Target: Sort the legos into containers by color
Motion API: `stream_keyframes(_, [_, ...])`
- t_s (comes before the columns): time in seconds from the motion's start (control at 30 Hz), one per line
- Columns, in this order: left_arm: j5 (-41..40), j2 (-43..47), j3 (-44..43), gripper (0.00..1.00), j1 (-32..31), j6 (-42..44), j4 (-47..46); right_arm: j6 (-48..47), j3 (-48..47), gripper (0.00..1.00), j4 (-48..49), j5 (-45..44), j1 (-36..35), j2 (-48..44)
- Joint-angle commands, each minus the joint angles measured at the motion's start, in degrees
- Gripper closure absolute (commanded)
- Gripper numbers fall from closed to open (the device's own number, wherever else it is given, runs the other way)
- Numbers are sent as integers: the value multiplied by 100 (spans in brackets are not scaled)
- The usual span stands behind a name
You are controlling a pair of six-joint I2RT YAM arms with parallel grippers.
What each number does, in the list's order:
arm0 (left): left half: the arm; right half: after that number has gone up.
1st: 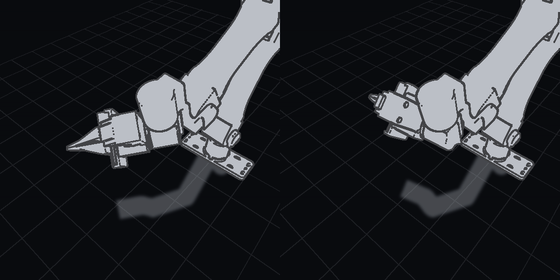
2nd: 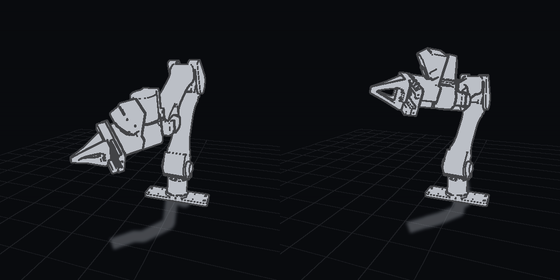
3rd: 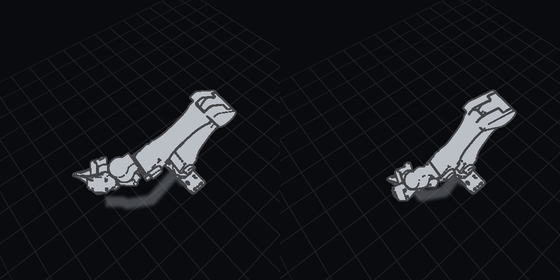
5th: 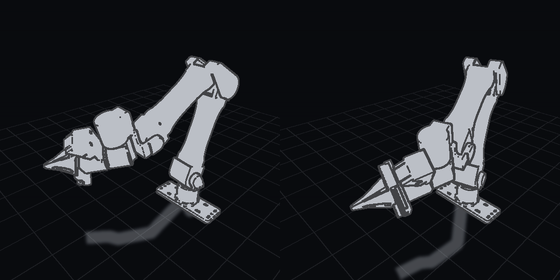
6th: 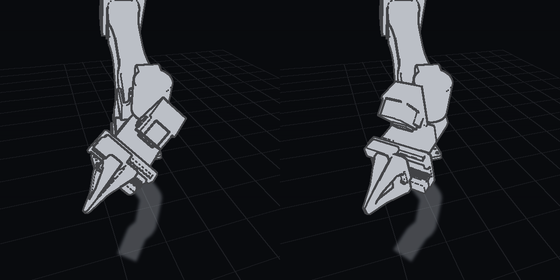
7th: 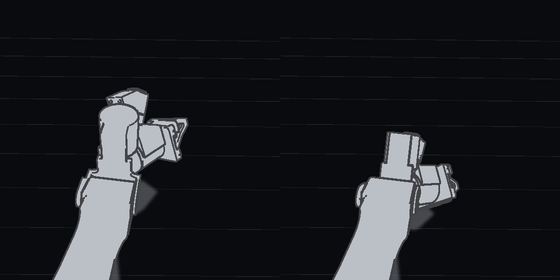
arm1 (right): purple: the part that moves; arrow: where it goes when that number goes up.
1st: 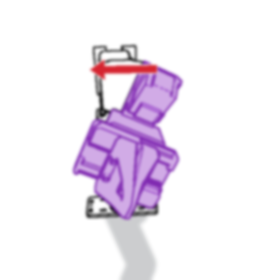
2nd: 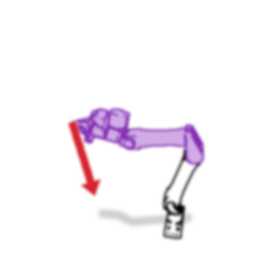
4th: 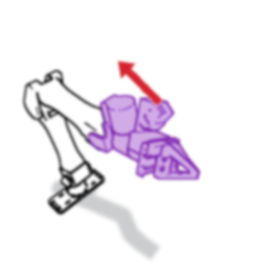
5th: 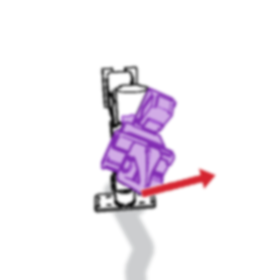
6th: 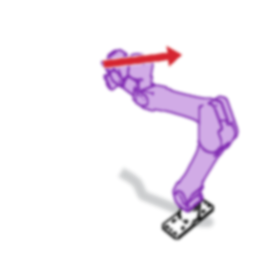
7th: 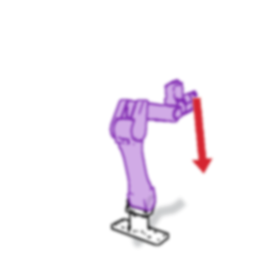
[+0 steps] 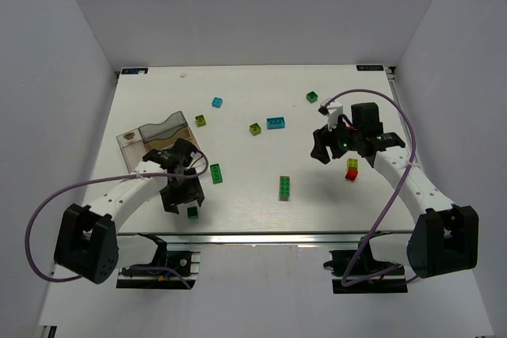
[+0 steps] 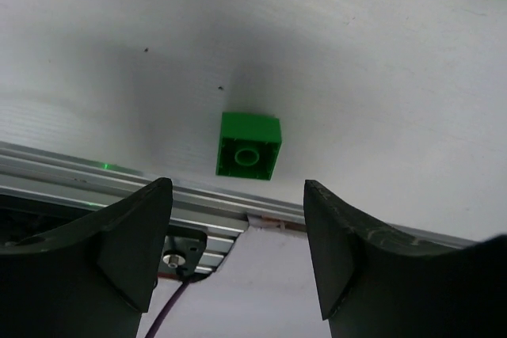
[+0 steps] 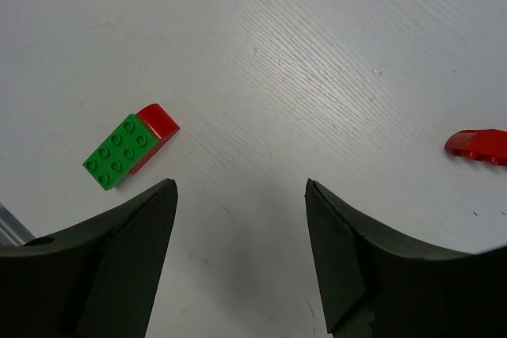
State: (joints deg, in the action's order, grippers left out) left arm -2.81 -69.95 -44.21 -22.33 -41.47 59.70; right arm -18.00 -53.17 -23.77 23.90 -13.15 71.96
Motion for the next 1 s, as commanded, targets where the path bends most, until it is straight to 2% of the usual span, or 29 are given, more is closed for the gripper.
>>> stream_keyframes(0.0, [-825, -202, -316, 23, -394, -352, -213, 86, -238, 28, 215, -131, 14, -95])
stream_keyframes(0.13, [-1125, -431, -169, 24, -702, -467, -519, 25, -229, 28, 206, -271, 14, -156])
stream_keyframes(0.47, [-958, -738, 465, 28, -1274, -906, -1083, -28, -229, 28, 197, -386, 23, -209])
stream_keyframes(0.57, [-984, -800, 509, 38, -1327, -994, -1197, -28, -255, 28, 206, -395, 32, -191])
stream_keyframes(0.6, [-1011, -792, 527, 44, -1379, -1029, -1241, -20, -264, 28, 189, -395, 40, -183])
stream_keyframes(0.63, [-1046, -783, 536, 54, -1380, -1064, -1268, -37, -264, 28, 197, -395, 40, -174])
stream_keyframes(0.73, [-1099, -713, 510, 65, -1380, -1126, -1286, -55, -256, 28, 180, -395, 32, -191])
stream_keyframes(0.77, [-1143, -669, 466, 74, -1380, -1143, -1268, -72, -256, 28, 171, -395, 31, -183])
stream_keyframes(0.8, [-1160, -599, 352, 78, -1432, -1161, -1190, -81, -247, 28, 145, -386, 31, -200])
stream_keyframes(0.97, [-1608, 472, -263, 97, -1293, -1231, -681, -239, -203, 36, 74, -220, 14, -270])
